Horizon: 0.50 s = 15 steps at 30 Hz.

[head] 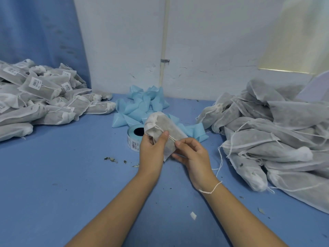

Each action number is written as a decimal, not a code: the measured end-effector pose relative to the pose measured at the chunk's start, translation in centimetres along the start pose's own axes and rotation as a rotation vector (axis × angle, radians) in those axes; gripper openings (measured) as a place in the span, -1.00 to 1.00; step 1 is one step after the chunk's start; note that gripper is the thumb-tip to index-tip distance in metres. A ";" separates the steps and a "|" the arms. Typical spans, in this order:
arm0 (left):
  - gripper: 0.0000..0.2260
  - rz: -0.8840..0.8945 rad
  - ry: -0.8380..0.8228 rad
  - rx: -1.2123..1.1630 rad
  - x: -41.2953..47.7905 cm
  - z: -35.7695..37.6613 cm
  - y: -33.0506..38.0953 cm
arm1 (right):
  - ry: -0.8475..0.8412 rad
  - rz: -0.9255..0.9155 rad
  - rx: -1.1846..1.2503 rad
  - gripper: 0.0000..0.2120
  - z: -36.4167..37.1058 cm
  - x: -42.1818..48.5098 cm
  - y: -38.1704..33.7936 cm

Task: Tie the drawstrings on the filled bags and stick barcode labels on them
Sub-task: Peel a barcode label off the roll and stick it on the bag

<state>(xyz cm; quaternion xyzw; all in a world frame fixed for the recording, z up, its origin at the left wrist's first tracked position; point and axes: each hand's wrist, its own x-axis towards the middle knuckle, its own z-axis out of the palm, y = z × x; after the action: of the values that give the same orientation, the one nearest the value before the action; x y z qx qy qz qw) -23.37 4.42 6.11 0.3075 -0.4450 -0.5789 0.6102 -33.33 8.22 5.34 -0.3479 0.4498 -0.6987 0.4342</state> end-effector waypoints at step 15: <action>-0.62 0.111 -0.054 0.427 0.3 -1.8 0.3 | 0.169 -0.018 -0.003 -0.82 -0.2 0.5 0.3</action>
<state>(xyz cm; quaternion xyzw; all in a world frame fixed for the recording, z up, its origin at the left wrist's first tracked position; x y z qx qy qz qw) -21.71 3.94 5.66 0.3892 -0.5897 -0.4453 0.5500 -33.63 7.75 5.07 -0.2923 0.4827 -0.7287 0.3881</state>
